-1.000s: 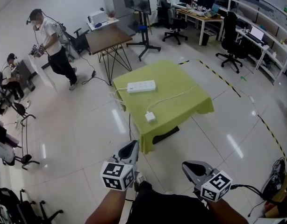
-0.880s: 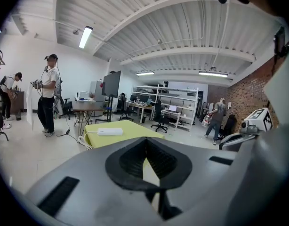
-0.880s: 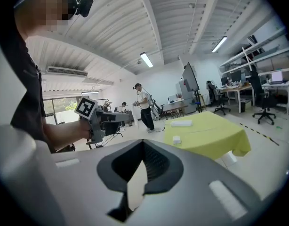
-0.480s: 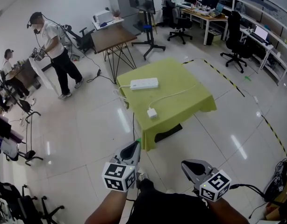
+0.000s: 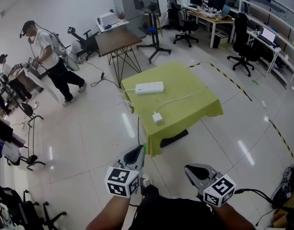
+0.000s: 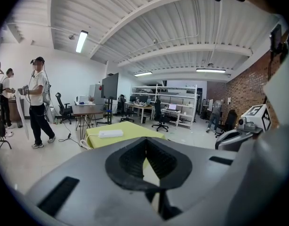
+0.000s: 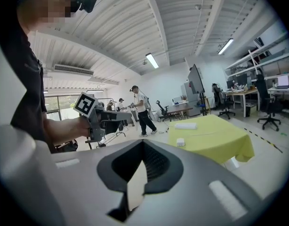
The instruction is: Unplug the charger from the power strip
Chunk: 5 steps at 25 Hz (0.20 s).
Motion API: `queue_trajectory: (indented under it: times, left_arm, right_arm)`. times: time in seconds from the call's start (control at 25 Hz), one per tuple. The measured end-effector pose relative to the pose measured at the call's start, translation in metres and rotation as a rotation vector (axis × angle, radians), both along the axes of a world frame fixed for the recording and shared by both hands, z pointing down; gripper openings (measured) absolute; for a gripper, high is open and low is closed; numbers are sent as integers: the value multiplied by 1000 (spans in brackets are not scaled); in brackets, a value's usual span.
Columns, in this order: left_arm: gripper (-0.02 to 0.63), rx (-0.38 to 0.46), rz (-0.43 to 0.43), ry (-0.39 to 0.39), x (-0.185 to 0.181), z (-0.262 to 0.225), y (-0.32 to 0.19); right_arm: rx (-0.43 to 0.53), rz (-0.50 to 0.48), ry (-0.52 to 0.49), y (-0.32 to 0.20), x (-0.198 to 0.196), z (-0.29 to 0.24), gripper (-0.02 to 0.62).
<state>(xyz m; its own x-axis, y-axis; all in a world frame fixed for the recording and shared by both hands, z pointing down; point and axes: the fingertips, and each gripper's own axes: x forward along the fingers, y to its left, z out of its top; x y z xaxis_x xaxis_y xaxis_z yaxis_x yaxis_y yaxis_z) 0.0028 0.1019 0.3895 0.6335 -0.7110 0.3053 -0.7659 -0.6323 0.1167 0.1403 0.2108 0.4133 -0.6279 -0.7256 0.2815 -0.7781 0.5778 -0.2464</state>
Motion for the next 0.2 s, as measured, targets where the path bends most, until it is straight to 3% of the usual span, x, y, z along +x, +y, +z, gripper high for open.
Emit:
queue_trajectory:
  times: [0.2]
  left_arm:
    - [6, 5, 7, -7, -2, -4, 1]
  right_arm:
    - [7, -5, -5, -2, -5, -3, 0]
